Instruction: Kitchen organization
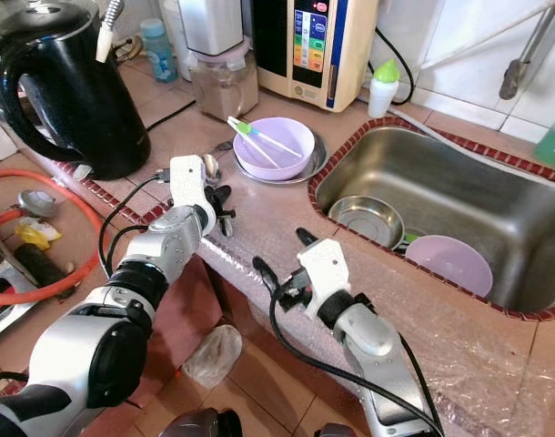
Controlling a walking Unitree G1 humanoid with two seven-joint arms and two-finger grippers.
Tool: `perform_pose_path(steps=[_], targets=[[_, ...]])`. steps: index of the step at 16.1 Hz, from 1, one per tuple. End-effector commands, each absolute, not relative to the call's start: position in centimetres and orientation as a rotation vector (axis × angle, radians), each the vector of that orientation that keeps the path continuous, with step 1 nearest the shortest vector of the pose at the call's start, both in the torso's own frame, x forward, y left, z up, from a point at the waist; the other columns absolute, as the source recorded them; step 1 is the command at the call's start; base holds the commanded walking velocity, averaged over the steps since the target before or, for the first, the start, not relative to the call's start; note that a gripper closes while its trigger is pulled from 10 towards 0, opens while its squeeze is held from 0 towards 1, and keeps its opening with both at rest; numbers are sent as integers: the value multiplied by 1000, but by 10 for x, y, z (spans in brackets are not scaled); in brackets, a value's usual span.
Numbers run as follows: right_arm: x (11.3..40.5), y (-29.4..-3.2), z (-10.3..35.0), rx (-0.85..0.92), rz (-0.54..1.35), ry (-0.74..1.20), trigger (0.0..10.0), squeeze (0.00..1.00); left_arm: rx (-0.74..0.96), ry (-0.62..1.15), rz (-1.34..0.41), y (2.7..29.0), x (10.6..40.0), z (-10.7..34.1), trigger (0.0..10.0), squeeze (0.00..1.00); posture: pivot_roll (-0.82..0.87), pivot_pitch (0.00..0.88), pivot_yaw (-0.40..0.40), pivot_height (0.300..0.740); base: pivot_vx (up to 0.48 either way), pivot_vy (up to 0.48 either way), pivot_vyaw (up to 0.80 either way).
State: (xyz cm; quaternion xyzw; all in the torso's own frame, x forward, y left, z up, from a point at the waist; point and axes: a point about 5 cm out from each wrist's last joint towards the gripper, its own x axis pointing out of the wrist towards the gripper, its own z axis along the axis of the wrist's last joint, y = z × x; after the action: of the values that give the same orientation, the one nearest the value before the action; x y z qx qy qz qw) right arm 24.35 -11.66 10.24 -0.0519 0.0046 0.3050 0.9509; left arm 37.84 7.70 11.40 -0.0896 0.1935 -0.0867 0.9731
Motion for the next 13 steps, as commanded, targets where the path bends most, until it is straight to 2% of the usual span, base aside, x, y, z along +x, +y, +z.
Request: perform_pose_path(steps=[1, 3, 7, 13], targets=[[243, -115, 105, -108, 635, 4, 10000, 0, -163, 534, -178, 77, 362, 81, 0, 0, -104, 27, 72, 740, 0, 0, 0], [244, -116, 106, -111, 633, 2, 10000, 0, -141, 510, -217, 79, 361, 80, 0, 0, -106, 26, 71, 740, 0, 0, 0], [245, -116, 107, -113, 633, 2, 10000, 0, -107, 493, -169, 96, 360, 76, 0, 0, -106, 24, 70, 740, 0, 0, 0], [247, -117, 107, -118, 631, 0, 10000, 0, -51, 379, 8, 131, 361, 83, 0, 0, -102, 20, 60, 740, 0, 0, 0]])
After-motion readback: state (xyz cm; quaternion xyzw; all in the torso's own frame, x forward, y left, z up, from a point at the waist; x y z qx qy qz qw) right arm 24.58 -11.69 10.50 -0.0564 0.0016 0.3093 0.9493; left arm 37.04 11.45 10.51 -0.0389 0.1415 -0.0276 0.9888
